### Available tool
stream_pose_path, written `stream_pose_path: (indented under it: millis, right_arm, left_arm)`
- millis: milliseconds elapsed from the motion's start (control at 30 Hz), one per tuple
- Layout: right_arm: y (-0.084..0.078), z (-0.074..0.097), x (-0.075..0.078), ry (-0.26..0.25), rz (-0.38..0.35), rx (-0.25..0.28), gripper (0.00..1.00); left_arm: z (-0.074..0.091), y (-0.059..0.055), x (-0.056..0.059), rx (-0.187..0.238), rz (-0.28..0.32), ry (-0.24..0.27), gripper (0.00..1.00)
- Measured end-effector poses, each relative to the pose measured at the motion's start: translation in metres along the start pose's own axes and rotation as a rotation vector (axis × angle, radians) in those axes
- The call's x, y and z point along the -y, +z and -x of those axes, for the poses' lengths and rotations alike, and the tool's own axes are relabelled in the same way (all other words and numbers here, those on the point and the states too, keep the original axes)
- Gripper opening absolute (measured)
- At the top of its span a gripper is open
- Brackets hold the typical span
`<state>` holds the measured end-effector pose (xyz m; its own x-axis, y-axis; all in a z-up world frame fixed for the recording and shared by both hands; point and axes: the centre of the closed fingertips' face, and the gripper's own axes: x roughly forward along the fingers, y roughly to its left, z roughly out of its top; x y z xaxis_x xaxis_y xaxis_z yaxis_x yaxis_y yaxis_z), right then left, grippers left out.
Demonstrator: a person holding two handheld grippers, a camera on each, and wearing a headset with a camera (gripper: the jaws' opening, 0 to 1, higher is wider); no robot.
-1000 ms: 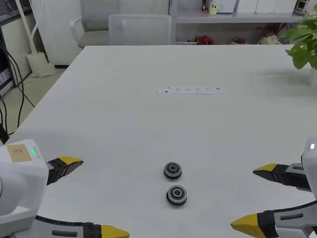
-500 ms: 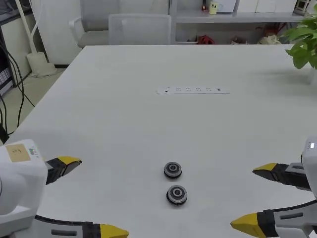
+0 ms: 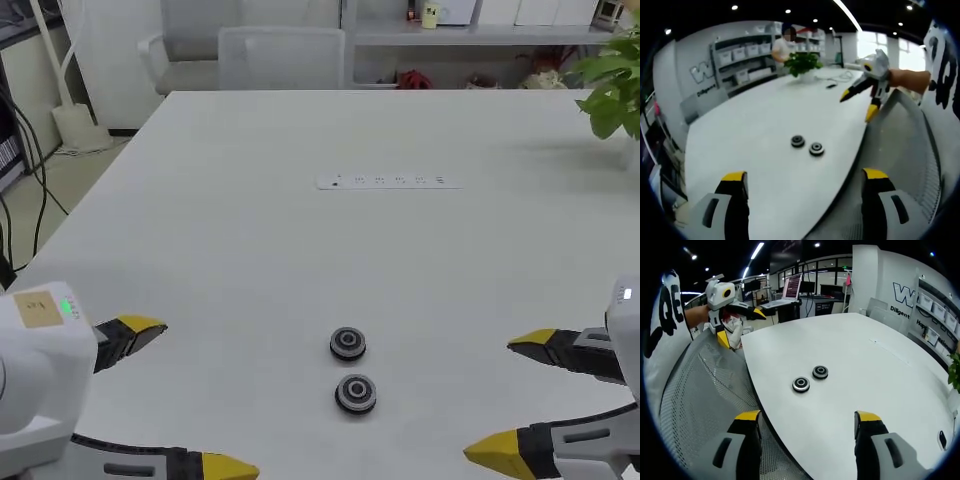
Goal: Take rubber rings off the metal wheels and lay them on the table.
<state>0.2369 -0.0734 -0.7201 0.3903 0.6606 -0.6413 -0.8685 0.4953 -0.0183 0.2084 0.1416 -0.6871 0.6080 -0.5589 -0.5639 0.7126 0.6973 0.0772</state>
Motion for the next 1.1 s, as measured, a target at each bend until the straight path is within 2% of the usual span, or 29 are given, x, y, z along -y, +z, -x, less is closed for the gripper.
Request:
stream_pose_path:
  millis: [700,1100]
  right_arm:
    - [0.004,-0.003,-0.001,0.013,-0.020,0.011,0.69]
    - [0.012,-0.004,0.000,0.018,-0.022,0.032,0.65]
  left_arm:
    - [-0.004,-0.003,-0.003,0.001,0.021,-0.011,0.92]
    - [-0.006,-0.004,-0.007,-0.004,0.020,-0.008,0.90]
